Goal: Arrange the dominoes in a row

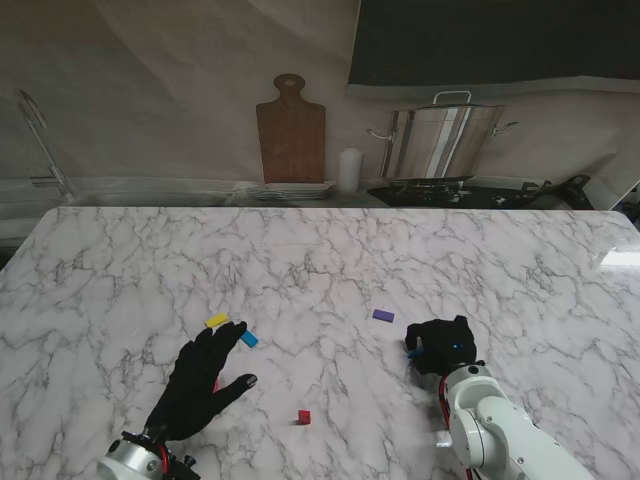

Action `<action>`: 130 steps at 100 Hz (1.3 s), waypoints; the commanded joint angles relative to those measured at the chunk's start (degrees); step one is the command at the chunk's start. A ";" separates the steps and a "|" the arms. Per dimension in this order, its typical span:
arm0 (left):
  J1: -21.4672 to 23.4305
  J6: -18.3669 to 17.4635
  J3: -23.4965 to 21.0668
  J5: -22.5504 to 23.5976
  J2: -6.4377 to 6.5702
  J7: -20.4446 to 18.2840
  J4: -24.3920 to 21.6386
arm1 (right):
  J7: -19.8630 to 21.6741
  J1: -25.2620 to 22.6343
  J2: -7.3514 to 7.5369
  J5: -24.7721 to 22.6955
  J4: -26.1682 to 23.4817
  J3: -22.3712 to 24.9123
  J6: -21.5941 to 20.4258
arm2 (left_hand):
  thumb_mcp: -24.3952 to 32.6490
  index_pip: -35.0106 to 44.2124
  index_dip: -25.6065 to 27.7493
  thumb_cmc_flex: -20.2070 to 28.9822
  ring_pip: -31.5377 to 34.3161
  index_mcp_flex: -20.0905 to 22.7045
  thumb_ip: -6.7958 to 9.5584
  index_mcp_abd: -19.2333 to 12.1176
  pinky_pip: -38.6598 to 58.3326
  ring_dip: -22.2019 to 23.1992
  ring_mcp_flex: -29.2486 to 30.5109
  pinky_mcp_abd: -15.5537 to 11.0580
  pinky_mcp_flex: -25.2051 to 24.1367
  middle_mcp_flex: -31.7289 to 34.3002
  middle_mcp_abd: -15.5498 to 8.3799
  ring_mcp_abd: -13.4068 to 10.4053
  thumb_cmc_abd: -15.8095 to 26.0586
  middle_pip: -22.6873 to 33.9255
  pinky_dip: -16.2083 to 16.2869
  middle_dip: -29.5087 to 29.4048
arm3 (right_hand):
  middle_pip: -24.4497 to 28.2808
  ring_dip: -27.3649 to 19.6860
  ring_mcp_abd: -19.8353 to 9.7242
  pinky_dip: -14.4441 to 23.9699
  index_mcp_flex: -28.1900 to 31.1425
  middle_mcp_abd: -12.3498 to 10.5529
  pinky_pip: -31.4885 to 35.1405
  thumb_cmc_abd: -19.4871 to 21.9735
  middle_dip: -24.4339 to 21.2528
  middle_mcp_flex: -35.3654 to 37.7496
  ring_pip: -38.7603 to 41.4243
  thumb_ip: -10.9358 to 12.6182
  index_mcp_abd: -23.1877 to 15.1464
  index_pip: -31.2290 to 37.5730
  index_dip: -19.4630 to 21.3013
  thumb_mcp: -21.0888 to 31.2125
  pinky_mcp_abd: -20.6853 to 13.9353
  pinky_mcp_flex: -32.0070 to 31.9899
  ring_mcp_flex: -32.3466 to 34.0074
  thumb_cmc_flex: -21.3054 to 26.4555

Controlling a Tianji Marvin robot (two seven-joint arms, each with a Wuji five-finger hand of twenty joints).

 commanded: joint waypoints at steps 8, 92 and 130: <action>0.24 -0.05 0.25 0.14 -0.09 -0.65 0.06 | 0.34 0.04 -0.01 -0.26 0.40 -0.29 -0.13 | 0.11 -0.27 1.27 0.70 -0.19 -1.74 0.64 -0.56 0.21 0.24 -0.71 -0.95 -0.64 -2.01 -0.85 -0.16 -0.60 -0.46 0.83 0.52 | 2.50 0.92 0.41 1.06 1.23 0.02 0.42 0.06 0.44 -0.87 0.90 -1.07 -1.59 0.74 -1.72 -1.33 1.32 -1.26 -0.87 -0.88; 0.26 -0.16 0.03 0.13 -0.10 -0.68 -0.04 | -2.64 -1.36 -1.09 2.12 -3.17 1.73 -0.12 | 0.08 0.47 2.30 0.72 -0.17 -1.50 0.62 -0.09 0.19 0.23 -0.72 -0.92 -0.63 -1.95 -0.78 -0.16 -0.70 -0.45 0.81 0.52 | 4.13 1.28 0.16 1.65 10.48 0.01 1.42 2.60 1.59 -1.53 2.16 -2.10 -5.46 2.55 -2.97 -2.63 0.29 -1.18 -2.24 1.80; 0.29 -0.25 -0.14 0.11 -0.12 -0.63 -0.12 | -2.35 -1.61 -1.25 3.20 -4.48 2.50 -1.35 | 0.10 0.64 2.33 0.75 -0.25 -1.51 0.63 0.19 0.21 0.13 -0.74 -0.93 -0.64 -1.95 -0.77 -0.05 -0.69 -0.46 0.83 0.51 | 13.93 4.94 -0.73 2.36 8.55 -4.28 3.16 4.89 9.30 4.35 11.47 -1.67 -8.14 2.32 -0.83 -3.40 0.99 -0.31 1.50 1.80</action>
